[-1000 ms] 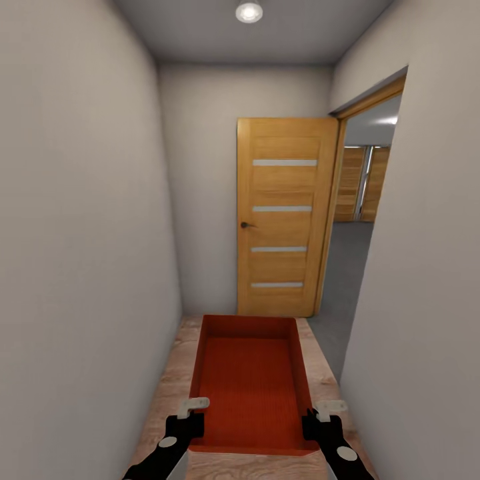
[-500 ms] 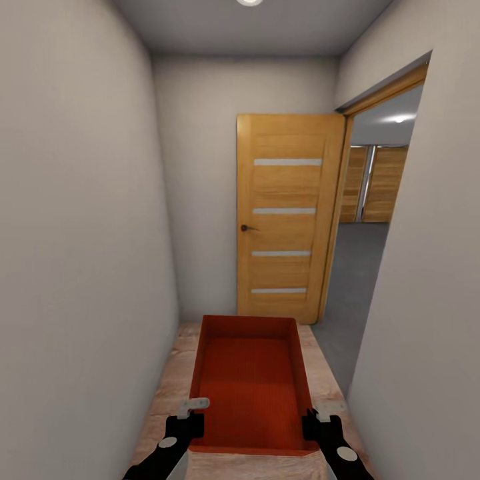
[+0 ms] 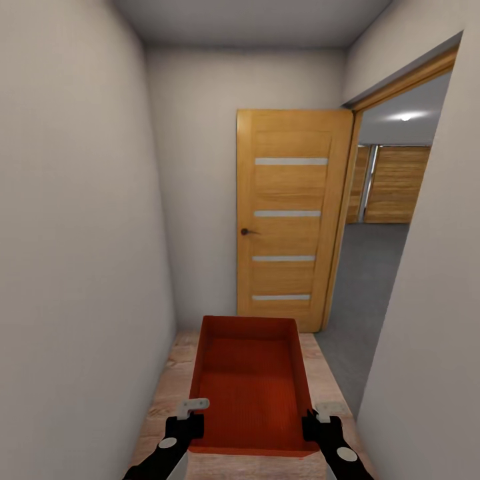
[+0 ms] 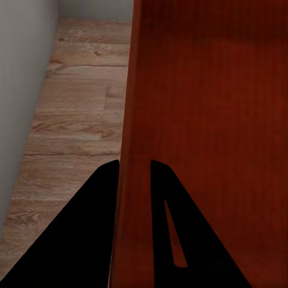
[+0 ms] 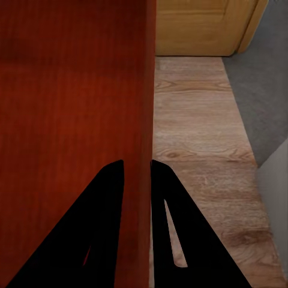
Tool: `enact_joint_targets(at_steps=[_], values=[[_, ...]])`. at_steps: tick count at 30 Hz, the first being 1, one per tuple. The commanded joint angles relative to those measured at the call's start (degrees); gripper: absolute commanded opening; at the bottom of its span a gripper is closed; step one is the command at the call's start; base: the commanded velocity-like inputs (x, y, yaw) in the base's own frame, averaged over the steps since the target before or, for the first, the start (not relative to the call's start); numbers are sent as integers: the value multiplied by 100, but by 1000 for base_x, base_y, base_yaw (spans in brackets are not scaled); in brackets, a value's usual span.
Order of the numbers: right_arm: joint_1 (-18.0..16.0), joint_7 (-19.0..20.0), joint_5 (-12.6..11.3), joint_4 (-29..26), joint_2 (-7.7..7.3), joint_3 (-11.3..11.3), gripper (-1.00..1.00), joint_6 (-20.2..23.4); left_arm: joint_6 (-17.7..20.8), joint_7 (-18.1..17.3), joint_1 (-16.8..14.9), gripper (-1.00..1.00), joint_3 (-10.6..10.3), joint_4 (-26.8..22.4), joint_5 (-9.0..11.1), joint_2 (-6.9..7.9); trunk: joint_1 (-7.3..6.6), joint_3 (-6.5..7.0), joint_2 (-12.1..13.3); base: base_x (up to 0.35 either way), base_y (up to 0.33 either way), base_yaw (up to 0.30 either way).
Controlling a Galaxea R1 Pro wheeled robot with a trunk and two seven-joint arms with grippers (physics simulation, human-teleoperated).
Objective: Move the two storage containers from the living room to the garage. In the garage, place one container on the floor and stack the other container on top of it (either order is fine).
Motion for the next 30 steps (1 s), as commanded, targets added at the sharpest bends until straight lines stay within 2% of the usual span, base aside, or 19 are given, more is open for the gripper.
enact_joint_targets(at_steps=[1, 17, 30], values=[[4, 41, 127, 14, 1, 82, -100, -15, -14, 41, -10, -100, 90, -181, -30, -5, 5, -3, -4, 319, 0, 0], [4, 47, 127, 23, 3, 82, -100, -15, -14, 41, -10, -100, 90, -181, -30, -5, 5, -3, -4, 319, 11, -3], [4, 49, 127, 24, 3, 82, -100, -15, -14, 41, -10, -100, 90, -181, -30, -5, 5, -3, -4, 318, 116, -231]])
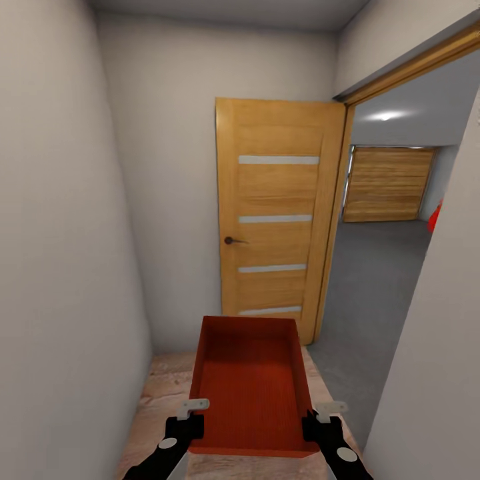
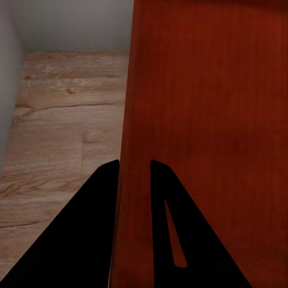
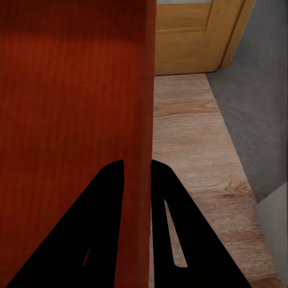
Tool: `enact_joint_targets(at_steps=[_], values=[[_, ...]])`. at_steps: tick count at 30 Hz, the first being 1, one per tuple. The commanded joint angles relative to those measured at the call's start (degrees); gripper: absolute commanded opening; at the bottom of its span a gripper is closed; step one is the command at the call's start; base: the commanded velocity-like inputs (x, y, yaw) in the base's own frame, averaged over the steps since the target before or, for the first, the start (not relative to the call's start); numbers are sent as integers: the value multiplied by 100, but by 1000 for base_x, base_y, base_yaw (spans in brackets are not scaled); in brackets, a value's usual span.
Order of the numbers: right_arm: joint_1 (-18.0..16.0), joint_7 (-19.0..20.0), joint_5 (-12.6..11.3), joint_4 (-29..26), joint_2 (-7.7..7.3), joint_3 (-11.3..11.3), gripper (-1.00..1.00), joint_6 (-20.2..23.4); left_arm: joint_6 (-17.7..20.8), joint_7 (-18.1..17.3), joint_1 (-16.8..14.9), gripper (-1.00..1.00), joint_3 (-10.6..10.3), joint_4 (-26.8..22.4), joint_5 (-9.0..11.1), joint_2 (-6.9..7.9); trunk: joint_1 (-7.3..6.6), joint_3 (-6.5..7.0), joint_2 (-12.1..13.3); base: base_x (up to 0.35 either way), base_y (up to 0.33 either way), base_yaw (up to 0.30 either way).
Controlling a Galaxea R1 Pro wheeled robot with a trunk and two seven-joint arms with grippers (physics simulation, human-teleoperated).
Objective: Move the two storage containers from the living room to the garage. In the garage, place one container on the floor and stack the other container on top of it (either order is fine).
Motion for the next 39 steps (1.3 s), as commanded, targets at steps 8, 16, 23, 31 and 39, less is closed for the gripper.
enact_joint_targets(at_steps=[8, 16, 23, 31, 39], values=[[3, 47, 118, 15, 0, 91, -100, -16, -13, 28, -8, -100, 87, -195, -21, 4, 5, 6, -4, 301, 144, -253], [3, 47, 118, 15, 0, 91, -100, -16, -13, 31, -5, -100, 87, -195, -20, 5, 5, 23, -4, 260, 224, -253], [3, 47, 118, 15, 0, 91, -100, -16, -13, 32, -8, -100, 87, -195, -20, 7, 5, 39, -4, 258, 232, -253], [3, 47, 118, 15, -1, 91, -100, -16, -13, 32, -7, -100, 87, -195, -20, 9, 5, 56, -4, 258, 231, -253], [3, 47, 118, 15, 2, 91, -100, -16, -13, 21, -7, -100, 87, -195, -20, 13, 5, 73, -4, 258, 226, -253]])
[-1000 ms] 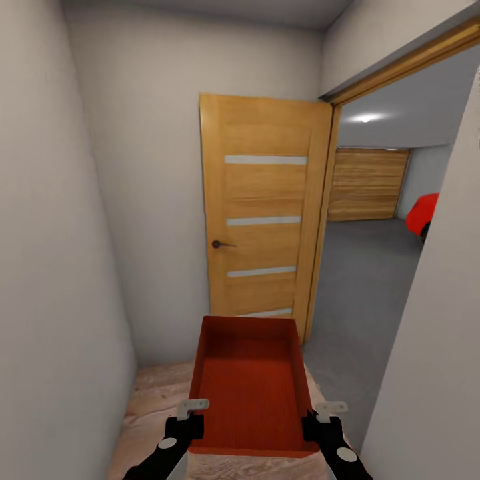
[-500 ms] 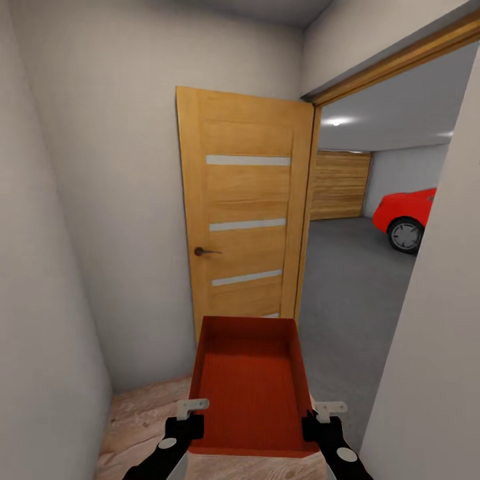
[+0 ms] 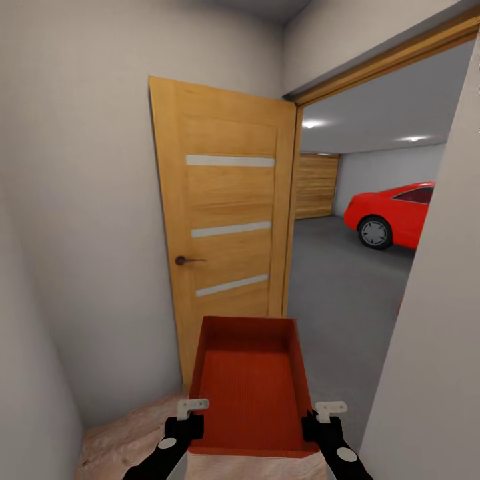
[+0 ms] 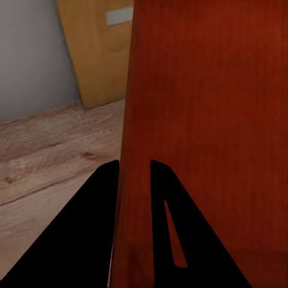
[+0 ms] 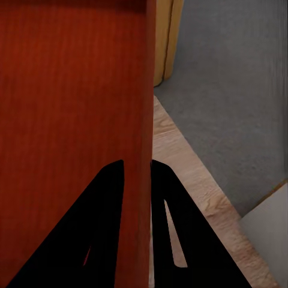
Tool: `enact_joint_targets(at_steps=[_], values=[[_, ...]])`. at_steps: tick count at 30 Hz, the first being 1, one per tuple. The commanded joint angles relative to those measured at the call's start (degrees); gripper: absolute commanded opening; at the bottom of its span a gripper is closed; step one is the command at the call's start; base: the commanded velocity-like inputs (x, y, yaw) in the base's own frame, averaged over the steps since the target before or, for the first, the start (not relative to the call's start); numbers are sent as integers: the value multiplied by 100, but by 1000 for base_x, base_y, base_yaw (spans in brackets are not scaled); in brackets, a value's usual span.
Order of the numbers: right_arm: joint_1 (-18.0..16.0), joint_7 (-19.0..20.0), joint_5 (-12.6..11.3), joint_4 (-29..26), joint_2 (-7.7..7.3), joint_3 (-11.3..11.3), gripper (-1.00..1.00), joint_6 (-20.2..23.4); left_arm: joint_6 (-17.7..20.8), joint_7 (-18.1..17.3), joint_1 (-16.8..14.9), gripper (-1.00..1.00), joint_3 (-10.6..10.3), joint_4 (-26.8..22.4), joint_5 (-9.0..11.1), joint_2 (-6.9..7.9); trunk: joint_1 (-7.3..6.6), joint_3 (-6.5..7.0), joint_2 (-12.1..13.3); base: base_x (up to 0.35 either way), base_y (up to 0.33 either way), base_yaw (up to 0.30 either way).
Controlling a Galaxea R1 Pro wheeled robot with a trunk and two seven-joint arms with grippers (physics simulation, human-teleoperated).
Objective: Move the two storage containers from the living room to the garage. In the garage, place one container on the floor and stack the other container on top of it (either order is fine).
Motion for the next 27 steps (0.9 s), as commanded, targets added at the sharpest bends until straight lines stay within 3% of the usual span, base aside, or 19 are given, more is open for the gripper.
enact_joint_targets(at_steps=[1, 21, 27], values=[[2, 44, 123, 14, -2, 82, -100, -15, -13, 33, -9, -100, 86, -199, -29, 0, 4, 0, -4, 230, 159, -253], [2, 44, 123, 14, -3, 82, -100, -15, -22, 5, -10, -100, 91, -199, -11, -3, 4, 42, -4, 17, 12, -253], [2, 44, 123, 14, -1, 82, -100, -15, -15, 8, -9, -100, 88, -199, -11, -8, 4, 55, -4, 142, 211, -253]])
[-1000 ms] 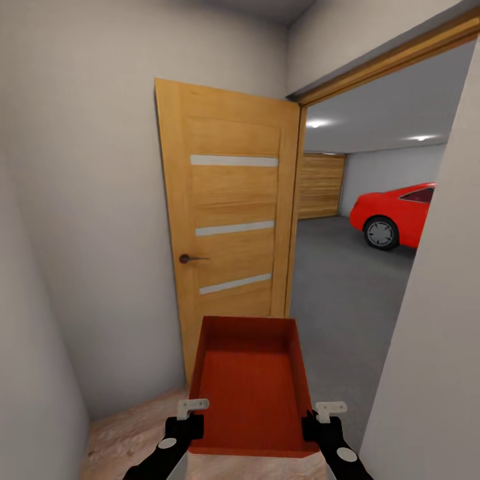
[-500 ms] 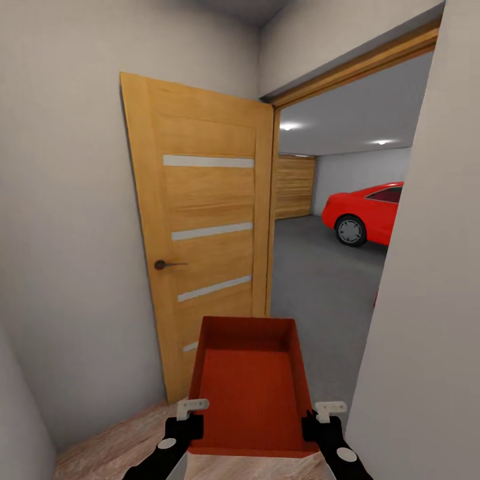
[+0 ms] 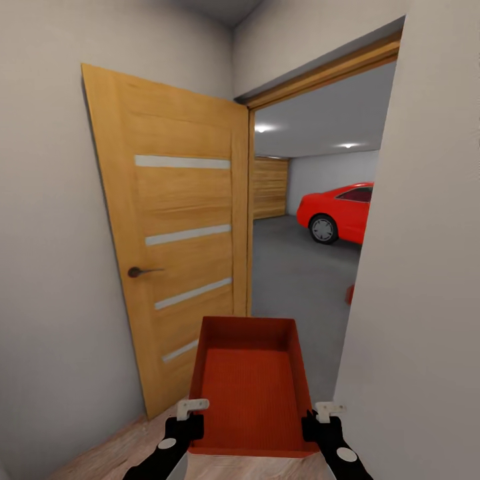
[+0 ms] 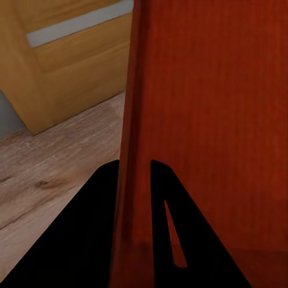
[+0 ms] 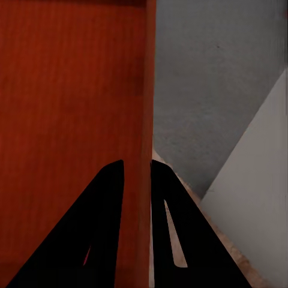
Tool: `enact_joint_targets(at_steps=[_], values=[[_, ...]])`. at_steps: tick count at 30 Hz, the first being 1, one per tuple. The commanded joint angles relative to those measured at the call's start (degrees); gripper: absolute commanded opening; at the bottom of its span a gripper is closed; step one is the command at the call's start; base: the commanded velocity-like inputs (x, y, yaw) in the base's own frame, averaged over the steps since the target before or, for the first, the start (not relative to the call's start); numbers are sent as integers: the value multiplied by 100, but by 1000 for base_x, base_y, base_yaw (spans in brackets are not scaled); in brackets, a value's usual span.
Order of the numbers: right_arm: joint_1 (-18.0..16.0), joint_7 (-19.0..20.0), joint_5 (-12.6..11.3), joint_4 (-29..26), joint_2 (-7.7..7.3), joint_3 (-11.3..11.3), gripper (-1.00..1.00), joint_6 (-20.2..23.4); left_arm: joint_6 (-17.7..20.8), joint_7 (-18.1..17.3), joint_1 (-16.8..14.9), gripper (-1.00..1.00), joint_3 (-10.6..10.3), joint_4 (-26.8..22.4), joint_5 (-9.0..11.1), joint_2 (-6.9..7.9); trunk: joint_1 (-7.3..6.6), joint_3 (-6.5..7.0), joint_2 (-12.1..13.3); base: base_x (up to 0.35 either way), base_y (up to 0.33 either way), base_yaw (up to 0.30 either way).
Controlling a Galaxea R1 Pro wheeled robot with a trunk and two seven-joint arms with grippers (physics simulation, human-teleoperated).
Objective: Move the two storage containers from the living room to the garage. In the garage, place one container on the floor and stack the other container on top of it (either order is fine).
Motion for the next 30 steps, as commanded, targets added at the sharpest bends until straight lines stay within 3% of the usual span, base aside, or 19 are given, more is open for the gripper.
enact_joint_targets(at_steps=[1, 15, 30], values=[[4, 50, 111, 14, 0, 81, -100, -15, -6, 21, -9, -100, 68, -208, -16, -4, 4, -2, -4, 192, 270, -252], [4, 50, 111, 14, -2, 81, -100, -15, -14, 21, -9, -100, 72, -208, -16, -3, 4, 0, -4, 43, 57, -89], [4, 50, 111, 14, -3, 81, -100, -15, -14, 21, -7, -100, 72, -208, -16, -3, 4, 37, -4, 0, 0, -238]])
